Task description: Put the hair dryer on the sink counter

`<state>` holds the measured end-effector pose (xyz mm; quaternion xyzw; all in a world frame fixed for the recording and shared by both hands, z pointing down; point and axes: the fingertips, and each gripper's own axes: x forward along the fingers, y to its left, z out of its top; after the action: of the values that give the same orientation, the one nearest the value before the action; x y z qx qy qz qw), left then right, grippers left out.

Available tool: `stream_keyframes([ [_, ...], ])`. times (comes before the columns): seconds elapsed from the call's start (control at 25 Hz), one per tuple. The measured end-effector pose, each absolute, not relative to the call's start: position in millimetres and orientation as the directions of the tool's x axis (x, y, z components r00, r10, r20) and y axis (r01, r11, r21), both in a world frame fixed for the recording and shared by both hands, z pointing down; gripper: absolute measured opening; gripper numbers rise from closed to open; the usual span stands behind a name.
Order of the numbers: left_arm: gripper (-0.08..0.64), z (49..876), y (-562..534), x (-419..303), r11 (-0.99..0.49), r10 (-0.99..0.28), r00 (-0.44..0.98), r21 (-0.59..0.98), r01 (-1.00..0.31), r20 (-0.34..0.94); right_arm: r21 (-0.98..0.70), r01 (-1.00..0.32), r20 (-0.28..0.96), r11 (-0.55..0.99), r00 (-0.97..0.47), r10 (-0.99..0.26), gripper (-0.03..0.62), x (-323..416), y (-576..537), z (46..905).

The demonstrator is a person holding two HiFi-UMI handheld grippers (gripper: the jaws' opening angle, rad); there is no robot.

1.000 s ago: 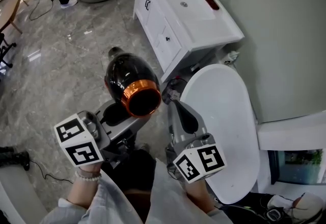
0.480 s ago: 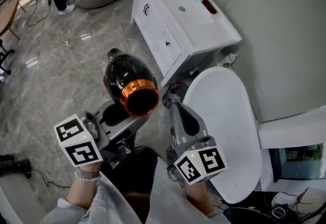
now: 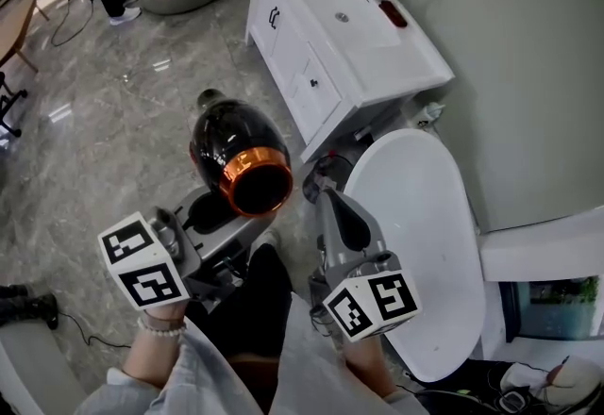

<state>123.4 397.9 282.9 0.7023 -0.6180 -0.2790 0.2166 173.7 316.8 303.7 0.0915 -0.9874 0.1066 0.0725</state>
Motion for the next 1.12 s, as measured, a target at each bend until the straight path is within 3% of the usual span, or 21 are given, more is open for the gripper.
stream_keyframes([
  [1.12,0.183,263.7,240.5,15.3,-0.015,-0.982,-0.115,0.668,-0.744,-0.15,-0.229,-0.033,0.145,0.973,-0.989,0.001,-0.002,59.0,136.6,293.8],
])
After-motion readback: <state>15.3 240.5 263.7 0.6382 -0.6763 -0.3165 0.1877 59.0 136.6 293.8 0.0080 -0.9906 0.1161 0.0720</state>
